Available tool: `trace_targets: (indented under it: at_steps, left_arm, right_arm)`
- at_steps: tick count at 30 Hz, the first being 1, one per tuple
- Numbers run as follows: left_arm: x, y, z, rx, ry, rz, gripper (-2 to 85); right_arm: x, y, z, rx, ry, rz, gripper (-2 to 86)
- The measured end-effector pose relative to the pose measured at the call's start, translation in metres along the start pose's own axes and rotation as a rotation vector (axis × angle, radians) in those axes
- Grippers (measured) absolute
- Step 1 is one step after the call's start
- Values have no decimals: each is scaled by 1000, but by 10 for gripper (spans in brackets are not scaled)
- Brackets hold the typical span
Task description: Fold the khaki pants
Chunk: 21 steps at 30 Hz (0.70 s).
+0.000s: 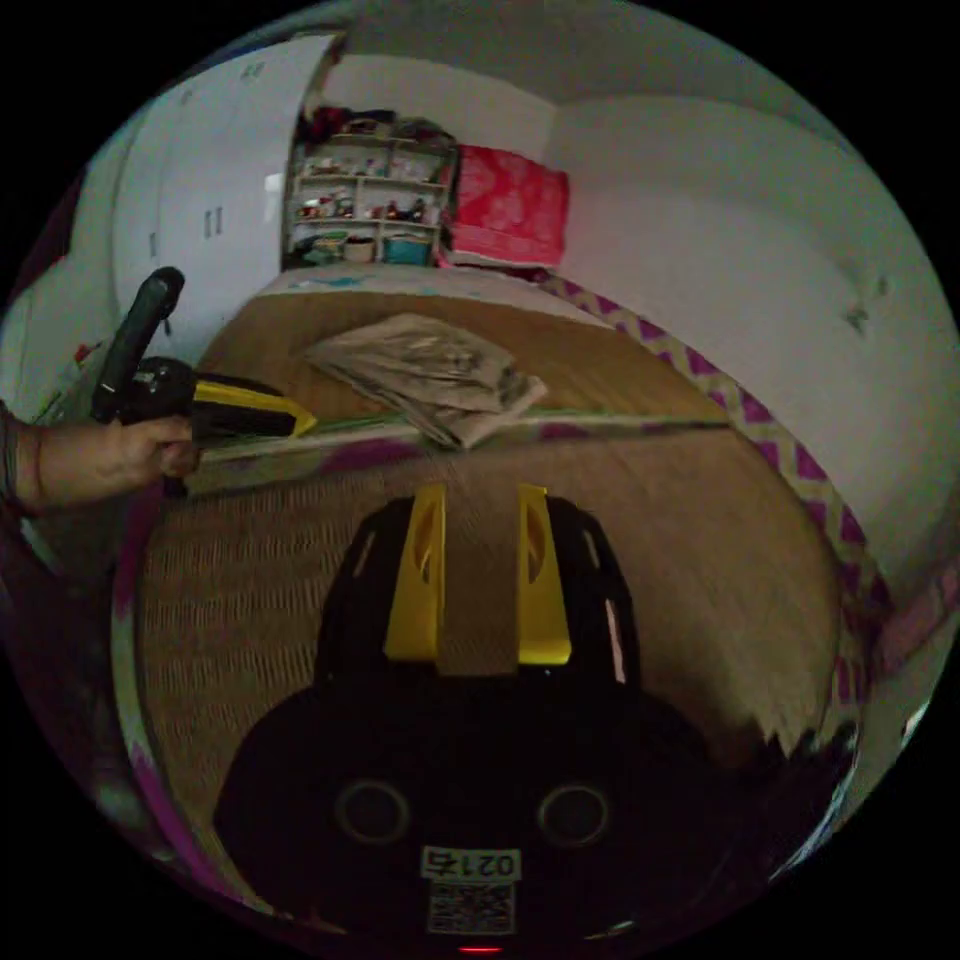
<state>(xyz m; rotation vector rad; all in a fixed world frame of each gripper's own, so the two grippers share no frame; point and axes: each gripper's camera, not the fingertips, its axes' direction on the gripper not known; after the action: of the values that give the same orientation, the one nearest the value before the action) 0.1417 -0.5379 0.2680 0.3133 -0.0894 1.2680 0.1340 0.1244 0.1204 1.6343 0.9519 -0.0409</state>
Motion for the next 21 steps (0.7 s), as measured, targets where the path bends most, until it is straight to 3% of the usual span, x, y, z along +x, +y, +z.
trace_targets:
  at_steps: [5,12,18,21]
  left_arm:
    - [-110,30,-15,-25,-160,-156,-10]
    - [-164,44,-39,-22,-126,-212,-10]
    - [-183,46,-49,-64,-98,-243,-10]
    - [-189,45,-53,-92,-96,-260,-10]
  right_arm:
    - [-96,-138,118,-63,-78,-160,120]
    - [-224,-278,245,-216,-43,-459,133]
    - [-279,-332,272,-271,-30,-606,51]
    - [-308,-345,274,-278,73,-649,13]
